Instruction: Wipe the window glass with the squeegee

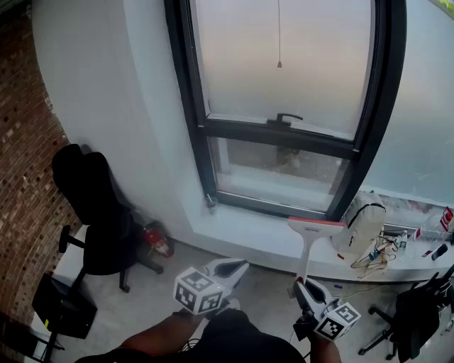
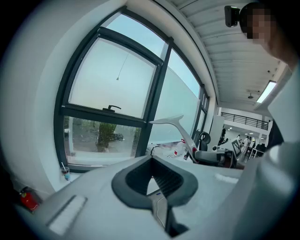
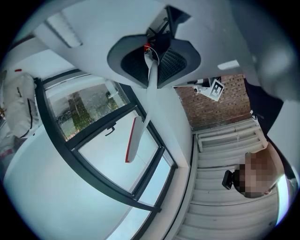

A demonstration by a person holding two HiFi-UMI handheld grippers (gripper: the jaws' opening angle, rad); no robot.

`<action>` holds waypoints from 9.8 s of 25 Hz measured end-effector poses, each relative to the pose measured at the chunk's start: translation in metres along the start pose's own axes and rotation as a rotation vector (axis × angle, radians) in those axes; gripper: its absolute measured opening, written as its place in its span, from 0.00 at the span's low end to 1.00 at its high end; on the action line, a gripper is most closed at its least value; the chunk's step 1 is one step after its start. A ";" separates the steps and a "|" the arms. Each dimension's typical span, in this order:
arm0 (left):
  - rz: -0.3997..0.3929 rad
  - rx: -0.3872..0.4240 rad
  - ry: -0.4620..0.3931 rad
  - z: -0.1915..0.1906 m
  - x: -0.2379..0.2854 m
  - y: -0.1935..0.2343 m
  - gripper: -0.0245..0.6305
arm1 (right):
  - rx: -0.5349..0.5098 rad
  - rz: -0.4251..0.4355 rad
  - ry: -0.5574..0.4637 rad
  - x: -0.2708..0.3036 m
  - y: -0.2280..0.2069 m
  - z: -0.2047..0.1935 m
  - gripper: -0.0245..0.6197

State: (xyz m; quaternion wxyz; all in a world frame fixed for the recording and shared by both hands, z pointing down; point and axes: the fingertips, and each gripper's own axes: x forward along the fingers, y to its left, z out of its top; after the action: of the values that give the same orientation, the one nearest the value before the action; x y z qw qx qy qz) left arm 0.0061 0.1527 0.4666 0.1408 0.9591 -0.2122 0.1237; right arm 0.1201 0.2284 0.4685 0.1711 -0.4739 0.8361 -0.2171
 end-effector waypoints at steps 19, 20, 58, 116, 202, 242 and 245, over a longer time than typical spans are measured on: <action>0.013 0.031 0.015 0.003 0.001 -0.008 0.04 | 0.093 0.117 -0.037 -0.005 0.008 0.012 0.17; 0.013 0.030 0.013 0.003 0.001 -0.007 0.04 | 0.090 0.127 -0.033 -0.003 0.009 0.011 0.17; 0.085 -0.018 -0.087 0.073 -0.023 0.326 0.04 | 0.255 0.252 -0.022 0.391 -0.043 0.025 0.17; 0.221 -0.074 -0.171 0.108 -0.016 0.438 0.04 | 0.046 0.481 -0.136 0.723 -0.112 0.265 0.16; 0.069 -0.035 -0.089 0.105 0.039 0.406 0.04 | 0.087 0.504 -0.200 0.605 -0.129 0.305 0.16; 0.064 -0.012 -0.068 0.110 0.055 0.393 0.04 | 0.062 0.459 -0.174 0.588 -0.169 0.345 0.16; 0.059 -0.008 -0.066 0.109 0.054 0.391 0.04 | 0.083 0.455 -0.173 0.585 -0.174 0.331 0.16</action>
State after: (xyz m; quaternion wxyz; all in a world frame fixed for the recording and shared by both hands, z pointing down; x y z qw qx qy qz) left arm -0.0998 -0.2427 0.4663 0.1338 0.9554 -0.2455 0.0954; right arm 0.1198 -0.4239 0.2327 0.3058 -0.2826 0.8939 -0.1659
